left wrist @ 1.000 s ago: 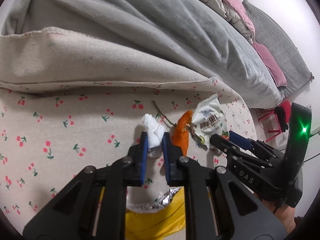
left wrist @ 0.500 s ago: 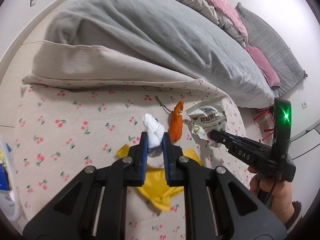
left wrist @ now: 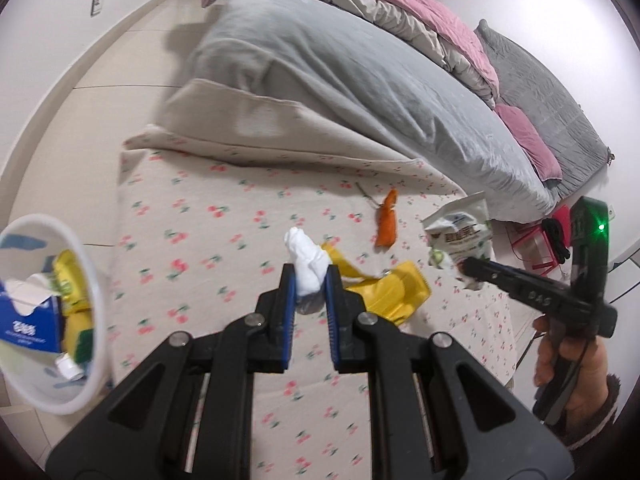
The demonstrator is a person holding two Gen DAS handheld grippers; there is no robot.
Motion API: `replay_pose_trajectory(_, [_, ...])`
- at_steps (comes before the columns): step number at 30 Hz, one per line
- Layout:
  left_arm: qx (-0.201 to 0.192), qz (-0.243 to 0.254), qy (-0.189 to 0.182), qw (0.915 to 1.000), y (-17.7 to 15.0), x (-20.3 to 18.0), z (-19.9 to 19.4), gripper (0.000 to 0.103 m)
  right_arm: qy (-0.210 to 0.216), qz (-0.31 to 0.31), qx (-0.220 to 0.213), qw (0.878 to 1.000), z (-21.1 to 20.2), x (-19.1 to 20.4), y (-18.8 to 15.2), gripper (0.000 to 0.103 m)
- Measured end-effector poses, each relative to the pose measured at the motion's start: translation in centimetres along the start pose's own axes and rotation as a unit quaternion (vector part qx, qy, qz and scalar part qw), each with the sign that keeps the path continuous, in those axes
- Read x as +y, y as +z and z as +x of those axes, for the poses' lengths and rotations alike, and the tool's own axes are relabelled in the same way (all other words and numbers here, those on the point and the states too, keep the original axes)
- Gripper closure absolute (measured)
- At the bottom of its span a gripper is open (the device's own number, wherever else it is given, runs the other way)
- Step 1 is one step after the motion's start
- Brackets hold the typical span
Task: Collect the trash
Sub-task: 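Grasp the white tissue with the left tool while the right tool lifts the pecan bag, then carry tissue and pecan bag over the white bin and open both tools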
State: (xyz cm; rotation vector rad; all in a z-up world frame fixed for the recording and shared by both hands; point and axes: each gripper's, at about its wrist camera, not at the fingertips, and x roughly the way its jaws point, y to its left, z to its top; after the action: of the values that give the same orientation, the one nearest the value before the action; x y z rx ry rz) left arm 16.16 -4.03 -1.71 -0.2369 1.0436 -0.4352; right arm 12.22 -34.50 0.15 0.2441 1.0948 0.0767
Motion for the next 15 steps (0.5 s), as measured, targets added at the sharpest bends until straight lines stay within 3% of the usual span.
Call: replay_pose_trajectory(15, [-0.033,-0.047,0.057,0.9967,-2.9,9.2,-6.0,0.087,0.062,-0.077,0.016,0.995,1.8,9.5,-1.7,0.089])
